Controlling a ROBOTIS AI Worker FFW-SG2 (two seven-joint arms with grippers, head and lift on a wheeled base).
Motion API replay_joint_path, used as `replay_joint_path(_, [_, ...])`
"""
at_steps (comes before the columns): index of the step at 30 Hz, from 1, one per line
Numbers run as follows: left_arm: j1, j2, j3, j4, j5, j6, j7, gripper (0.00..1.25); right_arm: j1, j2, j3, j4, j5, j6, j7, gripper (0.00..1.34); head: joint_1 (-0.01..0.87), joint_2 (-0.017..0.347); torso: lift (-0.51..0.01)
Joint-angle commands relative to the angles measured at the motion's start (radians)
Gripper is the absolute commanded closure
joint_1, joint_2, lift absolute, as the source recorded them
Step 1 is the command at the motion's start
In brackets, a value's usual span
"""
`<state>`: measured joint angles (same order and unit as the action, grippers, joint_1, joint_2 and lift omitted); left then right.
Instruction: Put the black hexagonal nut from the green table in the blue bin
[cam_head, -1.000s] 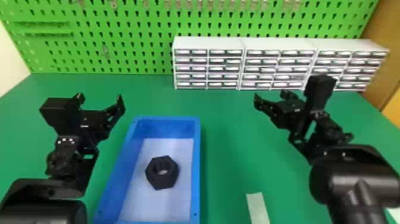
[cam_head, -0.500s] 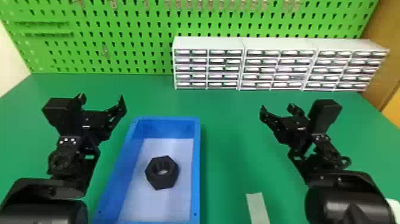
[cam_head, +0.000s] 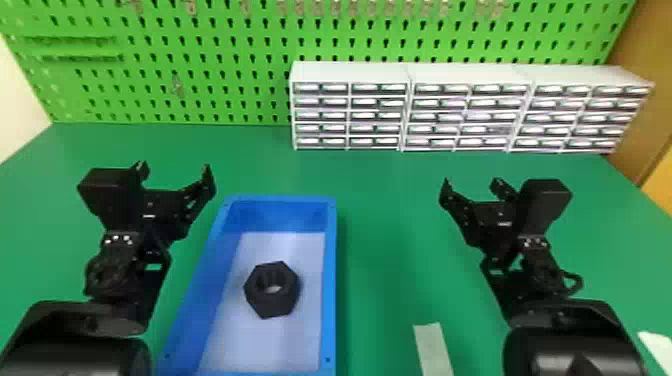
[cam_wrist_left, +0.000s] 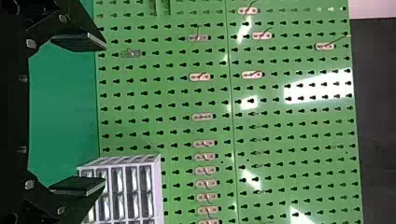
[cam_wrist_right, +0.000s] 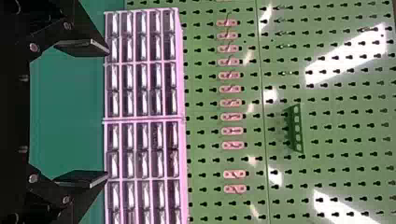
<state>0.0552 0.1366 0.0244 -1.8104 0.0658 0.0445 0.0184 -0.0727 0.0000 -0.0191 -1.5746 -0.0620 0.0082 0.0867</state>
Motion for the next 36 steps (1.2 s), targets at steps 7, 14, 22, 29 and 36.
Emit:
replay_joint_path(7, [0.002,0.000,-0.004,0.000,0.000,0.000,0.000,0.25,0.001,0.001,0.007,0.013,0.004,-0.002,-0.005,0.34,0.686,0.052,-0.097])
replay_joint_path(14, [0.006,0.000,0.000,0.003,0.000,0.005,0.000,0.25,0.005,0.000,0.008,0.019,0.004,-0.004,-0.007,0.34,0.686,0.052,-0.097])
replay_joint_path(22, [0.012,0.000,0.002,0.003,0.003,0.005,0.000,0.25,0.005,-0.003,0.011,0.019,0.005,-0.007,-0.007,0.34,0.686,0.052,-0.097])
replay_joint_path(29, [0.014,0.000,0.006,0.008,0.003,0.006,0.000,0.25,0.005,-0.005,0.013,0.019,0.005,-0.005,-0.007,0.34,0.686,0.052,-0.097])
replay_joint_path(36, [0.017,0.000,0.008,0.008,0.005,0.006,0.000,0.25,0.007,-0.005,0.007,0.019,0.005,-0.007,-0.007,0.34,0.686,0.052,-0.097])
